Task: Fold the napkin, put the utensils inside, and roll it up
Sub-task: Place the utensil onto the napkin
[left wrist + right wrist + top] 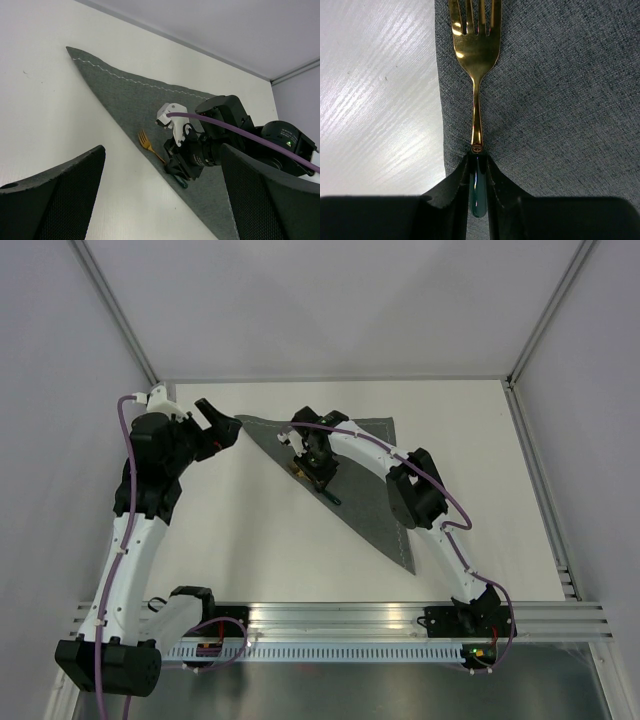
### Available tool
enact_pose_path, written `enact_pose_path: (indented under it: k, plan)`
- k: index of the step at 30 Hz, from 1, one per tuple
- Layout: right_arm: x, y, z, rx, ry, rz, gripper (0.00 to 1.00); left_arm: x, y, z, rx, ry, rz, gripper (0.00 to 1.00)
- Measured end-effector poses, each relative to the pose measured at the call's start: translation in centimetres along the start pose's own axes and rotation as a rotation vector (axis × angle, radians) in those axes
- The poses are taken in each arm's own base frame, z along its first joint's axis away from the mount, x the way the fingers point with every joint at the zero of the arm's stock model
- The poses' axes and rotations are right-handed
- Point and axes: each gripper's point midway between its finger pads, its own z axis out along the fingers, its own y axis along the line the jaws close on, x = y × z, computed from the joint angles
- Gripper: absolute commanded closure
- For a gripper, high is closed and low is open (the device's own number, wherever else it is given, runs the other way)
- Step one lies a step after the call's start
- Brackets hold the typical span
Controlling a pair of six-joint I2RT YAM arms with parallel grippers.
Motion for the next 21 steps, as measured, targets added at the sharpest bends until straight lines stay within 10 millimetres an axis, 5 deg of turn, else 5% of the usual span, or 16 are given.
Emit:
enact_pose_path:
  k: [13,17,21]
  plan:
    - [-0.7,0.0,-1.1,0.003,-0.026,-0.015,0.47,-0.6,-0.3,0.3,0.023,-0.039,0.019,0.00]
    - [-2.5,-0.1,-4.0,0.012,-0.107,-0.027,0.45,-0.5,-0.9,0.3,0.070,-0.048,0.043,0.00]
    - [-4.8,-0.9,-10.5,0.015,-0.273,-0.007,0.45,-0.1,-2.5,0.0,0.177,-0.055,0.093,0.00]
